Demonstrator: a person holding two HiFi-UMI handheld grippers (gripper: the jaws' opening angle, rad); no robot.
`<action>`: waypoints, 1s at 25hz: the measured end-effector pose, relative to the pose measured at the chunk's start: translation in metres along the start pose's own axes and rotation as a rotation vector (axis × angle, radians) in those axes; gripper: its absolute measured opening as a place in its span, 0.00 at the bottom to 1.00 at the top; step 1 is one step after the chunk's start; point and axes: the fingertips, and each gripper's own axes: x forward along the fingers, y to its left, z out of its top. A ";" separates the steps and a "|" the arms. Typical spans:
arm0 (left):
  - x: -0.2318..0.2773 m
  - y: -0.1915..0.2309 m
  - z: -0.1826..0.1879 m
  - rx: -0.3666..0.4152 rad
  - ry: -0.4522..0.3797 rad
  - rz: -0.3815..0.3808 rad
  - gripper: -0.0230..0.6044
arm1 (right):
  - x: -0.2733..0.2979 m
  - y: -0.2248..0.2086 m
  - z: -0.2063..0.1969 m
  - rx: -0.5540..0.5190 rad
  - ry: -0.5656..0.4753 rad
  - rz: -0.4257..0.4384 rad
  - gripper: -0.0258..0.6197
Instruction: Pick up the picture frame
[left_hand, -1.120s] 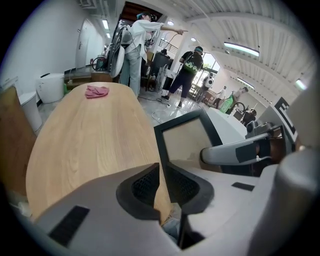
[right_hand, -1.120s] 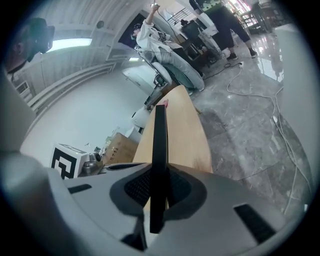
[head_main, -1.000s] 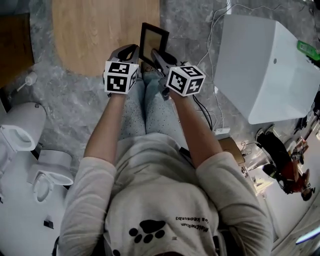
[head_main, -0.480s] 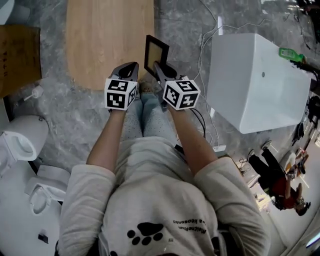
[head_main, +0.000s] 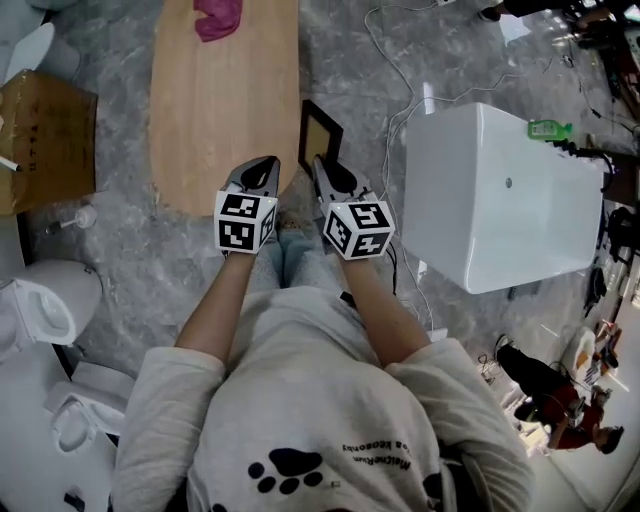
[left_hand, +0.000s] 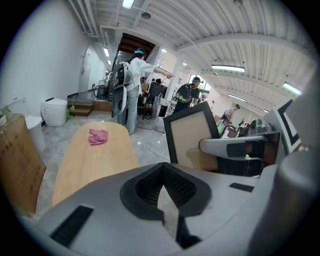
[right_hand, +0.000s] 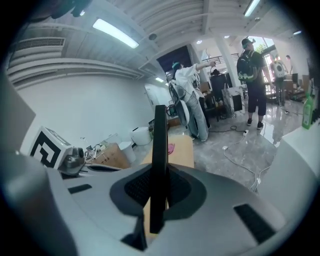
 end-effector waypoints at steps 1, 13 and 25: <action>-0.004 -0.004 0.006 0.003 -0.013 -0.002 0.05 | -0.005 0.001 0.008 -0.003 -0.019 -0.005 0.10; -0.061 -0.038 0.073 0.102 -0.168 0.019 0.05 | -0.065 0.026 0.073 -0.062 -0.185 -0.008 0.10; -0.117 -0.067 0.127 0.186 -0.354 0.032 0.05 | -0.121 0.053 0.118 -0.132 -0.343 -0.015 0.10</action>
